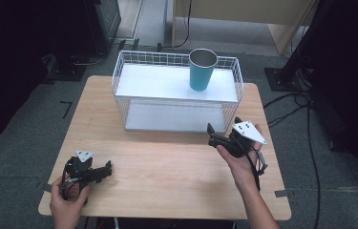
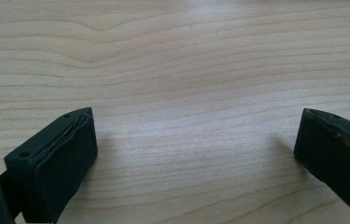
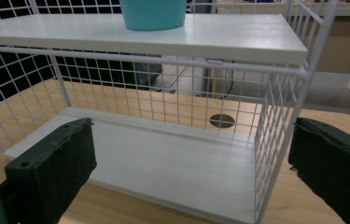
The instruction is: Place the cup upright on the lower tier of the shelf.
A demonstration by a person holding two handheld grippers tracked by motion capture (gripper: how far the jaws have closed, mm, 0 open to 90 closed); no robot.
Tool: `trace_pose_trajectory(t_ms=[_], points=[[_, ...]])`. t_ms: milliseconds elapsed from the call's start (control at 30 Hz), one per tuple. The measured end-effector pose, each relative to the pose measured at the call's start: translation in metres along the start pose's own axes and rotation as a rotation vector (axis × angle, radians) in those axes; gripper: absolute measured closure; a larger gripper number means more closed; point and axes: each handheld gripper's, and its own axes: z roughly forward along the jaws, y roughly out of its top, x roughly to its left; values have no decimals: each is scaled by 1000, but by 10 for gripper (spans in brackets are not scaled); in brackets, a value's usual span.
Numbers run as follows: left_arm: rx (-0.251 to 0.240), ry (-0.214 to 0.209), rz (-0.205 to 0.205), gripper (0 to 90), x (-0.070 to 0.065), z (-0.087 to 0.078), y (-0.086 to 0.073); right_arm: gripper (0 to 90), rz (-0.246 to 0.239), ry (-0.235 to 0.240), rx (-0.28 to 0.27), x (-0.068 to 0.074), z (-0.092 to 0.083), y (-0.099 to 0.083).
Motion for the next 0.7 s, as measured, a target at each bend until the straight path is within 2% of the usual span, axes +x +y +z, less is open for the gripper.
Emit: trace_pose_trajectory(t_ms=[700], points=[[3, -1, 2, 0, 0, 0, 0, 7, 37, -64, 57, -31, -27, -44]])
